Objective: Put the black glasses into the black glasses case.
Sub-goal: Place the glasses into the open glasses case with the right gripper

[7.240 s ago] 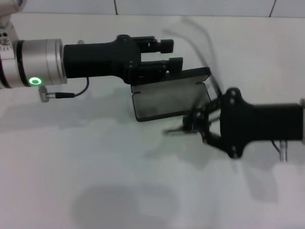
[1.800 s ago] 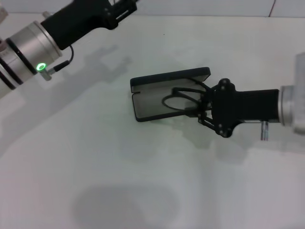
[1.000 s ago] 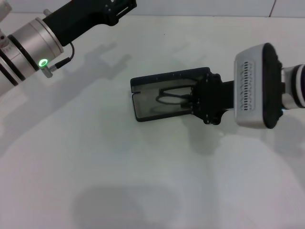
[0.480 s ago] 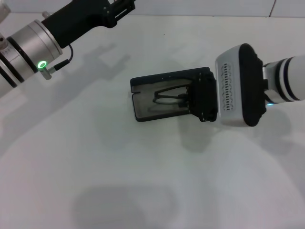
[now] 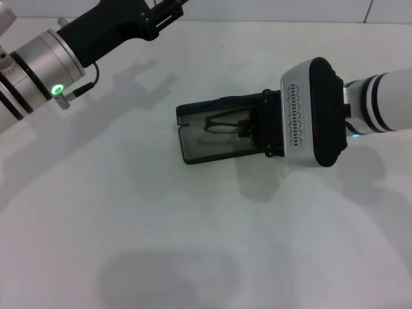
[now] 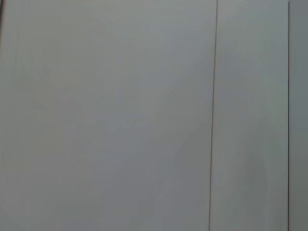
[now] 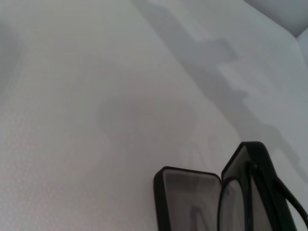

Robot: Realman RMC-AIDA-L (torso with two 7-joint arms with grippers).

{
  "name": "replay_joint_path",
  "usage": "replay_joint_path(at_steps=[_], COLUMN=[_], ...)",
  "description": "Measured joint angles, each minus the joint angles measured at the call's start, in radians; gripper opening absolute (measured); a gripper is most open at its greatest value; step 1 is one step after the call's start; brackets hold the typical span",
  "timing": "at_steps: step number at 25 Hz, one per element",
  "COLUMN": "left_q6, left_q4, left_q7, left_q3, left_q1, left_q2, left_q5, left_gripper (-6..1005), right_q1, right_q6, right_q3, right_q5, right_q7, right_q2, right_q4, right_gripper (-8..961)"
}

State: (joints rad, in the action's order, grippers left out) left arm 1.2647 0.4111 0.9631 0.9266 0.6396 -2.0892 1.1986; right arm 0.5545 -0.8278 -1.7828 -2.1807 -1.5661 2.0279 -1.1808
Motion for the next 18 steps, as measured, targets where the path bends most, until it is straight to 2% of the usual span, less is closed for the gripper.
replay_joint_path(at_steps=[18], left_q6=[-0.003], left_q4=[0.002], left_q7=[-0.001], left_q3=[0.000], left_q1=[0.000], left_q2=[0.003], left_q5=[0.001], left_gripper=[634], right_q1=[-0.058], right_q6=[0.021], right_q3=[-0.017], right_q5=[-0.012], right_q7=[-0.027], right_q2=[-0.002], right_q4=[-0.047], right_gripper=[225])
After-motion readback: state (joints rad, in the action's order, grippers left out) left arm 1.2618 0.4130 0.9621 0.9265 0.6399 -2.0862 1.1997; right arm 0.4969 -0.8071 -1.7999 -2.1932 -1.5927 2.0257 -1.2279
